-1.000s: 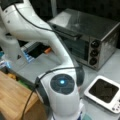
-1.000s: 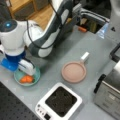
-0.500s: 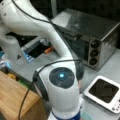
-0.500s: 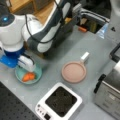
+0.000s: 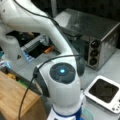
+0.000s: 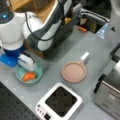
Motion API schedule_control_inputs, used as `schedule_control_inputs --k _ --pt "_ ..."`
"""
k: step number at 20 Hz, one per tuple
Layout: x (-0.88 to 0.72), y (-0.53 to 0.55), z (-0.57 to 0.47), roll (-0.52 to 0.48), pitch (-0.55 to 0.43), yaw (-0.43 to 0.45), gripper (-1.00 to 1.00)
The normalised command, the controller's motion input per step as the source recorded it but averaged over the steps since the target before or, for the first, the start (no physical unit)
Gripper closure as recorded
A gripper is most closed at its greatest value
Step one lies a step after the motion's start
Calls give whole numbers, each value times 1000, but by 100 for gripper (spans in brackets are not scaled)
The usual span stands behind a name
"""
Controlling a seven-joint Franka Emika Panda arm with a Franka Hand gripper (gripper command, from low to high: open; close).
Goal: Pick up the pan. Place the pan on the table. Pick up the bowl. Place the bowl on the stove.
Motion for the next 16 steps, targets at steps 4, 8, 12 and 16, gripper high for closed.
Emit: schedule_control_inputs --k 4,8,12,16 --pt "231 71 300 275 140 -187 100" --pt "278 149 282 268 148 -208 100" --pt "288 171 224 246 148 -216 100" --pt "272 234 202 231 149 -237 100"
